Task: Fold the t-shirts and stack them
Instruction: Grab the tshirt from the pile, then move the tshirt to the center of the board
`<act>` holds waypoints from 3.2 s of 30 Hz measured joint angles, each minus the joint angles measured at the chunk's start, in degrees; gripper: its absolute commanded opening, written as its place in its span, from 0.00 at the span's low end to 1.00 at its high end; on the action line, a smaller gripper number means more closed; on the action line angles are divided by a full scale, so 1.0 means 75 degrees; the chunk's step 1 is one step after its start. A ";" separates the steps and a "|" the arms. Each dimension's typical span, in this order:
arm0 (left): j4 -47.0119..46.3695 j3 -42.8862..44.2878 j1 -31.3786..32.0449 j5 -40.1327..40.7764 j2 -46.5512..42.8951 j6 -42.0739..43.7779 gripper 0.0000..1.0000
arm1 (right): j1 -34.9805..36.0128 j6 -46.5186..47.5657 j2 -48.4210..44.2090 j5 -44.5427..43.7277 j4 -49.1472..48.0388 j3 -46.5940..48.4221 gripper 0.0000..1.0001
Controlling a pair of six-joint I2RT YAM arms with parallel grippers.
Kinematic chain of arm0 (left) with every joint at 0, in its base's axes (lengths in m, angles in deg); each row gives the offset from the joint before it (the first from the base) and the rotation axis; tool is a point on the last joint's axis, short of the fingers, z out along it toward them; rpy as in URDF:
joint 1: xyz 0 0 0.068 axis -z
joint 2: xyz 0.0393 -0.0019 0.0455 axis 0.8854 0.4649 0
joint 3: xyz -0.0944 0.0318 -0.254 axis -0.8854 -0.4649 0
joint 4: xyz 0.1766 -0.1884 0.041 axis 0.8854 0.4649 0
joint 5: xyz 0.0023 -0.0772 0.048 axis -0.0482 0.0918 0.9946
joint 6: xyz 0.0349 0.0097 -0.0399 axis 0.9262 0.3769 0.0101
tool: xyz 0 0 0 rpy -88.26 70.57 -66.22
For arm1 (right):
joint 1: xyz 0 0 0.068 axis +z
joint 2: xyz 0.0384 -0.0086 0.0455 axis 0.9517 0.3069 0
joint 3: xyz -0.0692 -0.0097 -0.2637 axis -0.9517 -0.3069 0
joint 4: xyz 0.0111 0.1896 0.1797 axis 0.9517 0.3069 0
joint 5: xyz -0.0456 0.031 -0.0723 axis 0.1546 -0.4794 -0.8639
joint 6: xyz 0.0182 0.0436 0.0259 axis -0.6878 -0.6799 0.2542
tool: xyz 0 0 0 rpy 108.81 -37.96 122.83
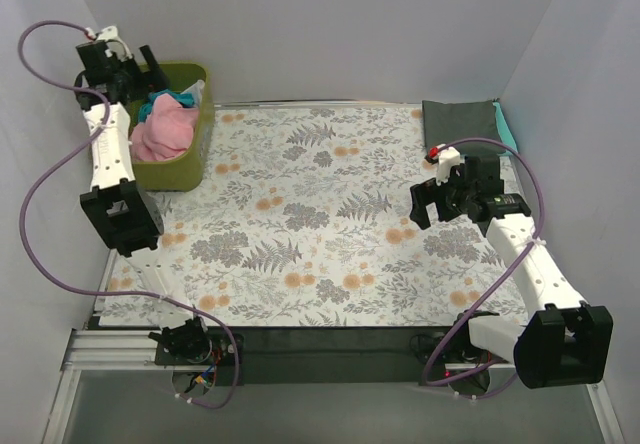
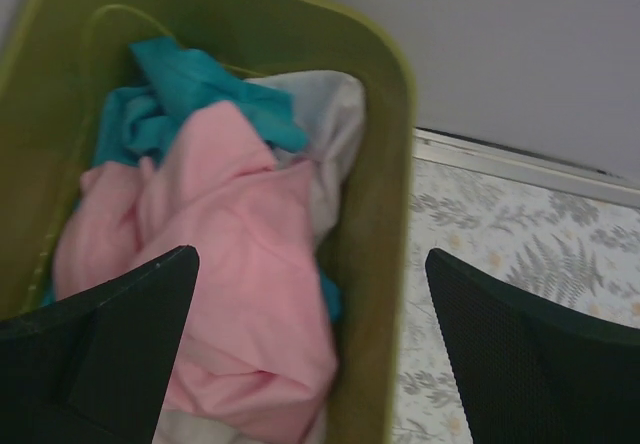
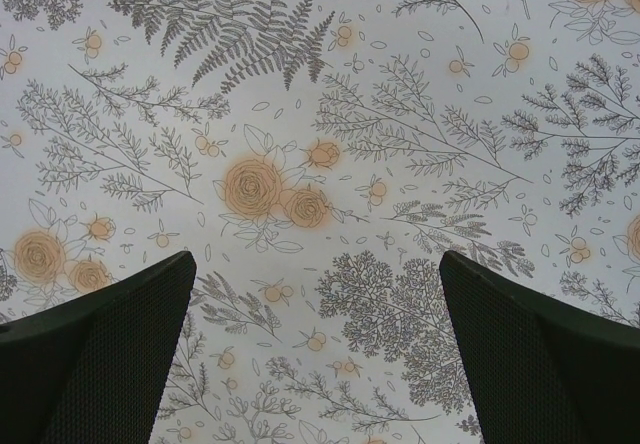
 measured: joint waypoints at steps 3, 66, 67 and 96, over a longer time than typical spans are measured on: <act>0.0029 0.0259 -0.0731 -0.0009 0.0388 0.0122 0.80 | 0.0000 -0.0032 0.0079 -0.0061 -0.0020 0.0000 0.98; -0.3687 0.1055 0.1792 -0.2736 -0.1842 -0.2276 0.00 | -0.0251 -0.0207 0.0562 -0.0181 -0.0050 0.0140 0.98; -0.3858 0.1093 0.1845 -0.2876 -0.1851 -0.2492 0.00 | -0.0259 -0.0207 0.0562 -0.0181 -0.0050 0.0154 0.98; -0.7752 0.1472 0.4485 -0.2442 -0.0941 -0.3768 0.00 | -0.0455 -0.0230 0.0804 0.0015 -0.0044 0.0382 0.98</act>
